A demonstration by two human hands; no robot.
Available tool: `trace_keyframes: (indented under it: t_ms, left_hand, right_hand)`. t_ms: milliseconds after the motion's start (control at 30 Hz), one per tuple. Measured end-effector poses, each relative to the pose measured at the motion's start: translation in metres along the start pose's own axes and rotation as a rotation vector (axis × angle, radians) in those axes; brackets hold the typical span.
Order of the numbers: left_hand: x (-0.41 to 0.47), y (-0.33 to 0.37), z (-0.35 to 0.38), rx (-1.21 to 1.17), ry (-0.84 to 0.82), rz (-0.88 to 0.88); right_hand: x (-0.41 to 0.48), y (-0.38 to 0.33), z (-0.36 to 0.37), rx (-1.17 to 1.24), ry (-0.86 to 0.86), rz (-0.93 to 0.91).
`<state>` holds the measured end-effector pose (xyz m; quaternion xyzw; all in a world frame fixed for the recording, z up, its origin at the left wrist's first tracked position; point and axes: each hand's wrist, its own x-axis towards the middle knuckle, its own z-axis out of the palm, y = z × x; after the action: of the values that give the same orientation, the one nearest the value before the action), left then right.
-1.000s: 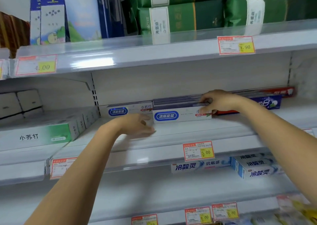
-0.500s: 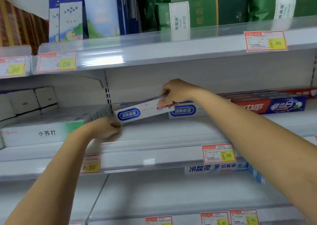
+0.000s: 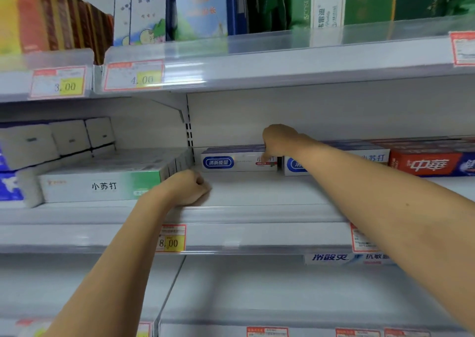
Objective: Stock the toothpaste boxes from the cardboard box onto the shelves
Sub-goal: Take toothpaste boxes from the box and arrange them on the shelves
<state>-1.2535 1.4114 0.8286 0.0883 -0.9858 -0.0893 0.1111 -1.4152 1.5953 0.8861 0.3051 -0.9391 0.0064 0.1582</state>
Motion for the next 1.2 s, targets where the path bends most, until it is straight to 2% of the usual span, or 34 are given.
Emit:
trace_keyframes:
  t_ms: [133, 267, 367, 667, 867, 933, 1067, 1133, 1200]
  left_hand:
    - [-0.001, 0.000, 0.000, -0.006, -0.009, -0.016]
    - [-0.001, 0.001, -0.001, -0.003, -0.015, -0.021]
    - [0.001, -0.001, 0.001, -0.011, -0.017, -0.033]
    - [-0.002, 0.002, -0.002, -0.018, -0.017, -0.056]
    - [-0.011, 0.009, -0.023, 0.126, -0.139, -0.053]
    - [-0.023, 0.018, -0.032, 0.045, -0.024, -0.017]
    - [-0.068, 0.058, -0.020, -0.377, 0.495, 0.177]
    - [-0.092, 0.077, 0.000, -0.549, 0.589, 0.269]
    - [-0.113, 0.092, 0.023, -0.651, 0.576, 0.304]
  right_hand:
    - [0.002, 0.001, -0.001, -0.075, 0.032, 0.020]
    - [0.002, 0.005, 0.011, -0.044, -0.053, -0.046]
    - [0.008, 0.006, 0.021, -0.021, -0.011, -0.070]
    - [0.000, -0.002, 0.015, 0.030, -0.007, 0.032]
    - [-0.047, -0.020, -0.030, 0.131, -0.022, -0.132]
    - [-0.076, -0.027, -0.043, 0.199, 0.059, -0.199]
    - [-0.145, -0.027, -0.049, 0.351, 0.303, -0.242]
    - [-0.175, -0.020, -0.044, 0.421, 0.362, -0.185]
    - [-0.204, -0.009, -0.036, 0.488, 0.397, -0.123]
